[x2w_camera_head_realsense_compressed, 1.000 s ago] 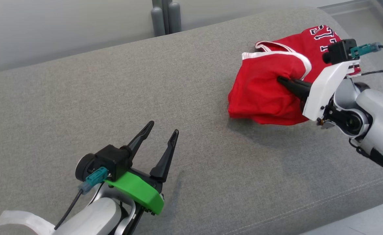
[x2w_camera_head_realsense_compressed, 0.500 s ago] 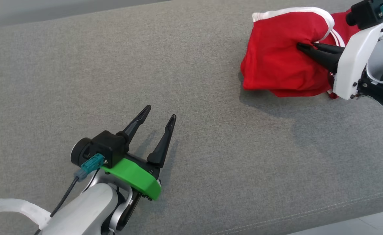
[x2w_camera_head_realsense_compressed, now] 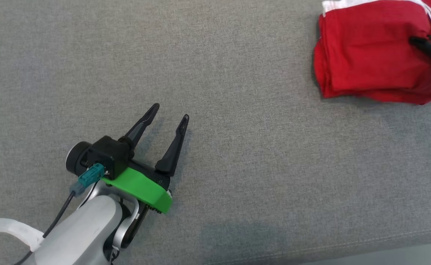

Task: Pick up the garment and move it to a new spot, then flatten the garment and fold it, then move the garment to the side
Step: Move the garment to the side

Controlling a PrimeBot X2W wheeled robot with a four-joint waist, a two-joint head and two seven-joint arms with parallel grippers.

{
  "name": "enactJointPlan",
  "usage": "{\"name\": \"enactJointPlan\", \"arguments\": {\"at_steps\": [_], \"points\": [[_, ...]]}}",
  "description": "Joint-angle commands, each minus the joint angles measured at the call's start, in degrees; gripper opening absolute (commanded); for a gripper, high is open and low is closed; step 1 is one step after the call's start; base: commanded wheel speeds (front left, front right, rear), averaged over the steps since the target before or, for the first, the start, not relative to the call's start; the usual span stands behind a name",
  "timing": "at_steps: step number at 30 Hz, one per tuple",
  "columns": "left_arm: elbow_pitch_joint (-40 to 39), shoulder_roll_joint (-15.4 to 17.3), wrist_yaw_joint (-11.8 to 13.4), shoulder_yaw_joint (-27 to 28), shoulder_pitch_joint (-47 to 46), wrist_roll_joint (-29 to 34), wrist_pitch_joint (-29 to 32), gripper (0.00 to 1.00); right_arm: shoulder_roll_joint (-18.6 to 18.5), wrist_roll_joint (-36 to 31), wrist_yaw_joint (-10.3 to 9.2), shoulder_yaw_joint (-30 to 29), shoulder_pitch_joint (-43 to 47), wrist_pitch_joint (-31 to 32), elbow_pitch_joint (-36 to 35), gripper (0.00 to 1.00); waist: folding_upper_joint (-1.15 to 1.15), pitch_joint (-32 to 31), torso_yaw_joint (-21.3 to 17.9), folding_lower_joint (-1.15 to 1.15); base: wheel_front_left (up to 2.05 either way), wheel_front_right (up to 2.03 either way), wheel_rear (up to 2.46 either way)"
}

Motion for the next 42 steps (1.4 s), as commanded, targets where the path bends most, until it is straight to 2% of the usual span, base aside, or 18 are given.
{"name": "enactJointPlan", "arguments": {"at_steps": [1, 13, 17, 24, 28, 35, 36, 37, 38, 42], "points": [[-0.35, 0.65, 0.13, 0.36, -1.32, 0.76, 0.09, 1.00, -1.12, -1.70, -0.02, 0.09, -0.99, -0.63, 0.85, 0.00, 0.00, 2.98, 0.62, 0.00, 0.00, 0.00, 0.00], [-2.11, 2.29, 0.64, 0.49, -3.11, 1.60, 1.11, 1.00, -4.34, -7.83, -0.05, 0.17, -4.41, -10.10, 10.04, 0.00, 0.00, 7.98, 0.68, 0.00, 0.00, 0.00, 0.00], [-2.24, 2.74, 0.89, 0.57, -2.68, 1.52, 1.12, 1.00, -4.64, -8.45, -0.04, 0.18, -5.03, -12.84, 9.93, 0.00, 0.00, 8.33, 0.48, 0.00, 0.00, 0.00, 0.00], [-2.42, 2.80, 1.10, 0.40, -2.87, 1.29, 1.35, 1.00, -6.77, -9.58, -0.05, 0.16, -5.76, -15.25, 9.88, 0.00, 0.00, 8.10, 0.46, 0.00, 0.00, 0.00, 0.00], [-2.26, 2.90, 1.29, 0.35, -2.13, 0.91, 1.30, 1.00, -8.73, -9.54, -0.05, 0.17, -5.85, -14.57, 9.27, 0.00, 0.00, 7.67, 0.49, 0.00, 0.00, 0.00, 0.00], [-2.34, 2.41, 0.88, 0.15, -2.85, 0.91, 1.38, 1.00, -8.25, -11.47, -0.05, 0.14, -3.02, -13.56, 12.25, 0.00, 0.00, 7.64, 0.71, 0.00, 0.00, 0.00, 0.00], [-2.38, 2.50, 0.82, 0.14, -2.99, 0.97, 1.38, 1.00, -7.76, -11.67, -0.05, 0.16, -3.06, -13.80, 13.80, 0.13, 0.00, 7.75, 0.80, 0.00, 0.00, 0.00, 0.00], [-2.38, 2.60, 0.77, 0.14, -3.10, 1.04, 1.38, 1.00, -7.13, -11.61, -0.05, 0.17, -3.03, -13.79, 15.22, 0.47, 0.00, 7.83, 0.90, 0.00, 0.00, 0.00, 0.00], [-2.40, 2.64, 0.76, 0.11, -3.13, 1.09, 1.38, 1.00, -6.48, -11.58, -0.05, 0.17, -3.01, -13.86, 16.40, 1.00, 0.00, 7.88, 1.01, 0.00, 0.00, 0.00, 0.00], [-2.21, 2.81, 0.92, 0.11, -2.88, 0.91, 1.34, 1.00, -3.72, -10.52, -0.05, 0.18, -2.32, -14.57, 21.26, 1.00, 0.00, 7.61, 1.30, 0.00, 0.00, 0.00, 0.00]]}}
